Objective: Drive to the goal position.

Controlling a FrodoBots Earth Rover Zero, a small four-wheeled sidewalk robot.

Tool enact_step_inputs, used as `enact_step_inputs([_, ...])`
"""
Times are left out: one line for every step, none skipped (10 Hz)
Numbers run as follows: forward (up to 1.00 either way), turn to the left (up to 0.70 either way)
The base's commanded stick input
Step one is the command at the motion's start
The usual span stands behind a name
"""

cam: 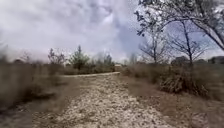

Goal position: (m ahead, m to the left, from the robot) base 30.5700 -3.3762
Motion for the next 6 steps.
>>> enact_step_inputs([0.5,-0.5])
enact_step_inputs([0.5,-0.25])
enact_step_inputs([0.5,0.0])
enact_step_inputs([0.5,0.0])
enact_step_inputs([0.5,0.0])
enact_step_inputs([0.5,0.0])
